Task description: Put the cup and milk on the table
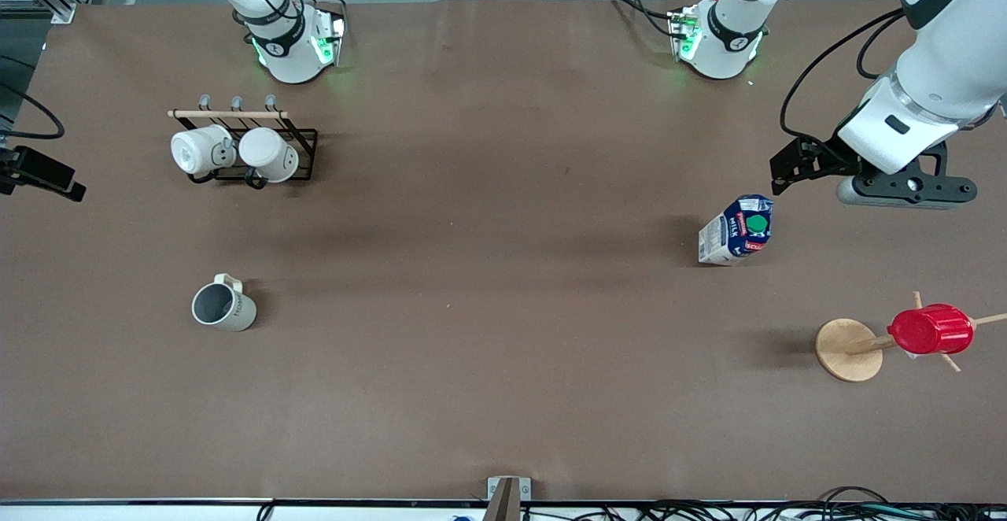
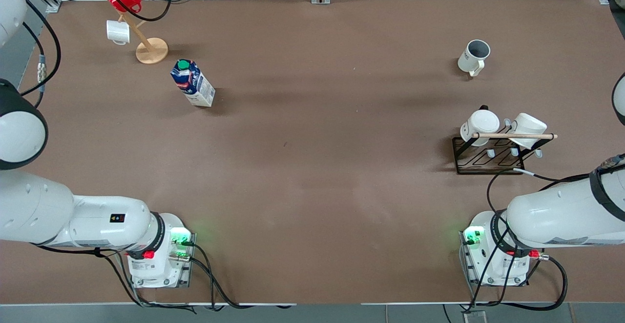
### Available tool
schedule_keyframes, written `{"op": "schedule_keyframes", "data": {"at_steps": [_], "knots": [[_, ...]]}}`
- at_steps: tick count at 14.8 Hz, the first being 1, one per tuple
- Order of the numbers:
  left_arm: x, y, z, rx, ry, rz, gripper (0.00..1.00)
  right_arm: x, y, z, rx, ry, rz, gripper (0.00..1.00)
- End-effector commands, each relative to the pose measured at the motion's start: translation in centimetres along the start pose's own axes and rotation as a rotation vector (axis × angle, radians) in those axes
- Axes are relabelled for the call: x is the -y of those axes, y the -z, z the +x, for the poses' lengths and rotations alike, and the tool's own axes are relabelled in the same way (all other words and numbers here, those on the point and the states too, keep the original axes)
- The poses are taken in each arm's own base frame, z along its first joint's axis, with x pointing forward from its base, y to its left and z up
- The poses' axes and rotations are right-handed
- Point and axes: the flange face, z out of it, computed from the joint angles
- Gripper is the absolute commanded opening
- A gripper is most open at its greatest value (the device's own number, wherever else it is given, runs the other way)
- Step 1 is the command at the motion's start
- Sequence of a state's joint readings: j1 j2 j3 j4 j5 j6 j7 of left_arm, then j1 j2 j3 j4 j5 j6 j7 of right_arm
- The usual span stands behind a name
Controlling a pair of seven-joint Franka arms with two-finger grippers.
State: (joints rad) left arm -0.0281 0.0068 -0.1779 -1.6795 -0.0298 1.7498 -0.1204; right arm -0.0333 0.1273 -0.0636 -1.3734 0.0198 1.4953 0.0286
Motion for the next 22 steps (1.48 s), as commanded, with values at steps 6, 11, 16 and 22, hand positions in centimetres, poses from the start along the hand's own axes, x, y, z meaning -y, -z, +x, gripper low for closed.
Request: {"op": "schedule_keyframes", "data": {"at_steps": [6, 11, 16, 22], "knots": [[-0.1, 0.7, -0.6, -0.004, 0.008, 0.016, 1.0, -0.4, -0.1, -1.6, -0.01, 0.007, 0.015, 1.0], [-0.2, 0.4, -0.5, 0.0, 0.006, 0.017, 1.0, -0.7, -1.3, -0.2, -0.035, 0.032, 0.011, 1.0], [0.8, -0.6, 0.2, 0.008, -0.001, 0.013, 1.0, -1.4, -13.1, 4.1, -0.044, 0.09, -0.001, 1.0], [1.3, -7.7, 3.6, 0.035, 0.004, -0.004, 1.0, -1.7, -29.3, 5.9, -0.061, 0.09, -0.018, 1.0]]}}
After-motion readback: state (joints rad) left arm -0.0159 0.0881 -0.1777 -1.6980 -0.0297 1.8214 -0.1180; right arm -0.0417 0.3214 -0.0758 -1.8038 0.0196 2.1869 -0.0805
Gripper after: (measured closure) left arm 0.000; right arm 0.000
